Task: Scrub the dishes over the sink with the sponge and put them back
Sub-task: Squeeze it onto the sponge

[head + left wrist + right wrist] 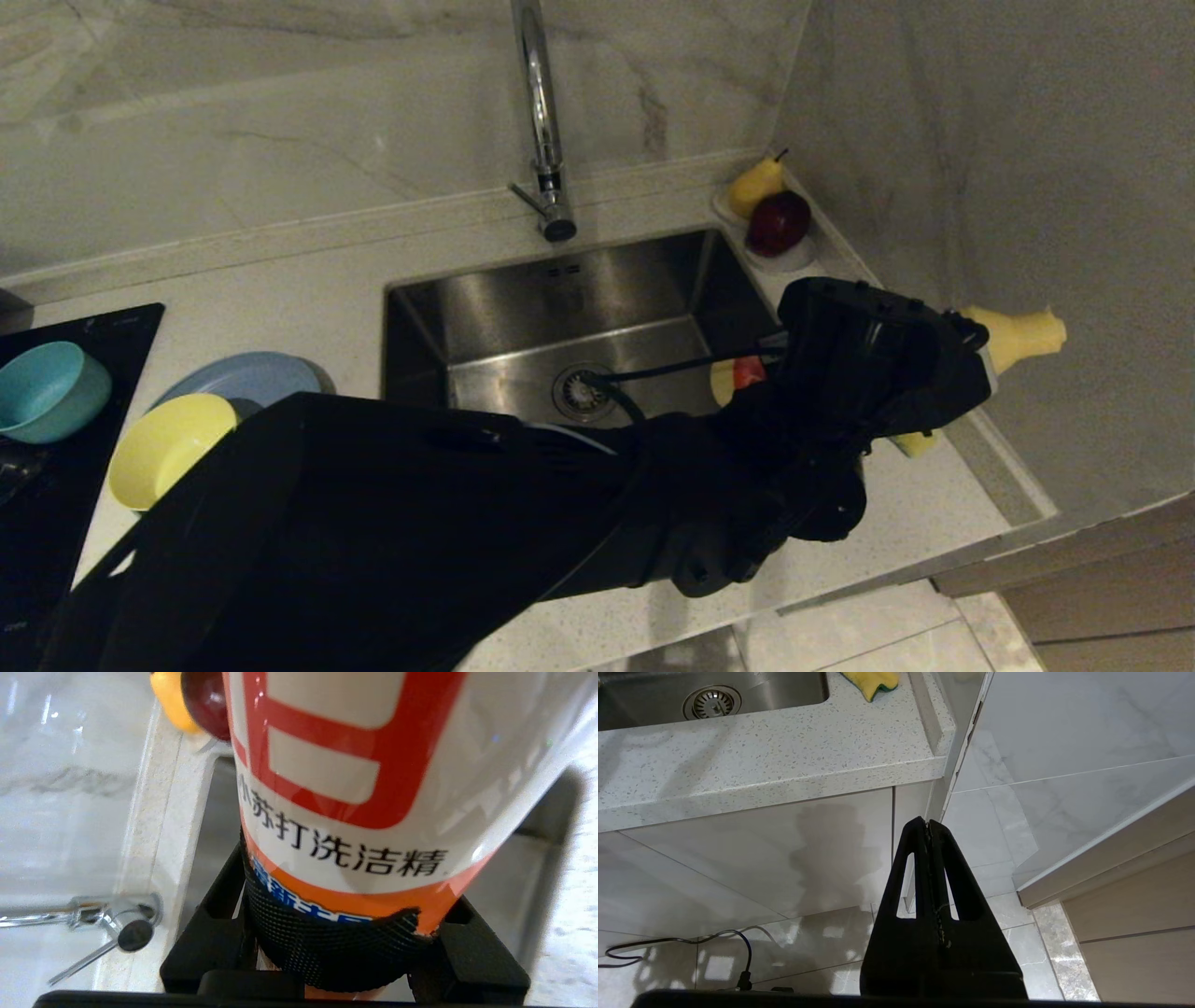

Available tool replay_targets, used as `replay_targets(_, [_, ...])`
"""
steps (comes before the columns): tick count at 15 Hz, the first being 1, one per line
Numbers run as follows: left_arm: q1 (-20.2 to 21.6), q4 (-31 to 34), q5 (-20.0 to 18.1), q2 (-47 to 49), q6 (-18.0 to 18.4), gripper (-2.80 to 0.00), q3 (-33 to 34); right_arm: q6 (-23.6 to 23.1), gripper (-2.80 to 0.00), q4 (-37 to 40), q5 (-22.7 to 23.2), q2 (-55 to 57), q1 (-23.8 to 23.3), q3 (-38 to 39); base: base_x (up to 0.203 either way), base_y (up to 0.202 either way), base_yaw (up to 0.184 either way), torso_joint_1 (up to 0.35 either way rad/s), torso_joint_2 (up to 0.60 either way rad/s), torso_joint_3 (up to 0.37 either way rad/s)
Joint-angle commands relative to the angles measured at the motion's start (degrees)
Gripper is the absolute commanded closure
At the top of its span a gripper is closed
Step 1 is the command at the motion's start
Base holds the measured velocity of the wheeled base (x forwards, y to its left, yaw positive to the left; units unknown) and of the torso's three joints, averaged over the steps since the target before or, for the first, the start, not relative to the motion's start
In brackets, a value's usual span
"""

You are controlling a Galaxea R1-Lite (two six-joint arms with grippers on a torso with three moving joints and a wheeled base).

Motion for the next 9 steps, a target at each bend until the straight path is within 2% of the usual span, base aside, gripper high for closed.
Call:
replay_targets(1, [0.1, 0.5, 1.2, 1.3, 0.9, 0.0, -0.2, 0.0, 0.0, 0.0, 0.0, -0.1, 0.0, 0.0, 0.0, 0.0, 0.0, 0.0, 0.0, 0.0])
replay_targets(2, [0.3, 0.8, 1.4, 1.5, 1.8, 0.0, -0.3, 0.0, 0.0, 0.0, 0.0, -0.1, 0.0, 0.0, 0.0, 0.0, 0.0, 0.0, 0.0, 0.0])
replay_targets(4, [1.0, 1.1, 2.1, 1.7, 6.2, 0.0, -1.6, 0.0, 0.0, 0.0, 0.0, -0.1, 0.0, 0.0, 0.0, 0.0, 0.0, 0.0, 0.0, 0.0])
replay_targets(6, [1.3, 4.0, 5.9, 2.3, 6.9, 0.0, -3.3, 0.0, 0.0, 0.0, 0.0, -0.1, 0.0, 0.0, 0.0, 0.0, 0.0, 0.0, 0.0, 0.0])
replay_targets(9, [1.3, 5.1, 8.9, 3.3, 7.0, 0.0, -3.2, 0.0, 0.0, 0.0, 0.1, -0.1, 0.0, 0.0, 0.0, 0.0, 0.0, 0.0, 0.0, 0.0])
